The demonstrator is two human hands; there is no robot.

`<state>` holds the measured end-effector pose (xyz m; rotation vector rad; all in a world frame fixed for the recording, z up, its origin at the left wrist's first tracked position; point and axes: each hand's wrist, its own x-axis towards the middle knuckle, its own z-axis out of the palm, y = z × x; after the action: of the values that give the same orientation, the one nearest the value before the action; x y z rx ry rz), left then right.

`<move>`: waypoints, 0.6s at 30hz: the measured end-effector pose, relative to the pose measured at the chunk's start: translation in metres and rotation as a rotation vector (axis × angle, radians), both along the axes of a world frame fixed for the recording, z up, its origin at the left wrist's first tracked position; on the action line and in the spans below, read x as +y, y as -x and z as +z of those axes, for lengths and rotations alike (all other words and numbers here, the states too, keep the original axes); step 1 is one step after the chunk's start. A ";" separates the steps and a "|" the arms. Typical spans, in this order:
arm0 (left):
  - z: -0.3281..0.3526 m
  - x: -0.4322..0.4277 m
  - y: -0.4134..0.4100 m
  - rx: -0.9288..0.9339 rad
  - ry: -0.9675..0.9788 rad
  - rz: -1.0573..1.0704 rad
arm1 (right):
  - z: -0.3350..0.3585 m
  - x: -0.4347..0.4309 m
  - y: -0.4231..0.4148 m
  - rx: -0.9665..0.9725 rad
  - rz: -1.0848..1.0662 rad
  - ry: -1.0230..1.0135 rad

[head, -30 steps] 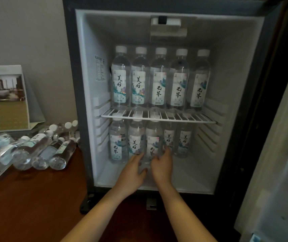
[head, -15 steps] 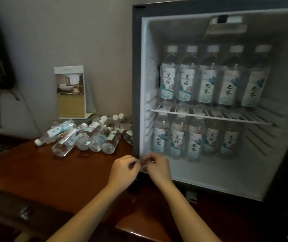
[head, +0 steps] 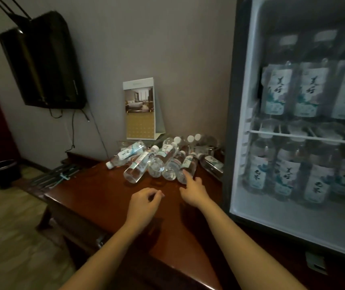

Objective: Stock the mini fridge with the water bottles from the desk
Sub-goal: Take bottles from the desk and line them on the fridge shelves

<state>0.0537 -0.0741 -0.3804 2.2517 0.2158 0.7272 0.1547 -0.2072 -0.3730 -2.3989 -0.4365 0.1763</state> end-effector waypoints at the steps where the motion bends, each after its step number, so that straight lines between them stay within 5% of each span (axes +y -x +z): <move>1: 0.002 0.008 -0.001 0.002 -0.008 0.011 | 0.000 0.005 -0.010 -0.001 -0.018 0.011; 8: 0.012 0.053 -0.017 0.087 0.011 0.019 | -0.012 0.031 -0.063 0.038 -0.091 0.035; 18: -0.026 0.029 -0.046 0.296 0.142 -0.124 | -0.019 0.031 -0.038 -0.212 -0.098 0.285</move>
<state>0.0994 -0.0451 -0.4064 2.2058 0.2578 0.3015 0.1925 -0.1767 -0.3922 -2.7258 -0.4119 -0.0655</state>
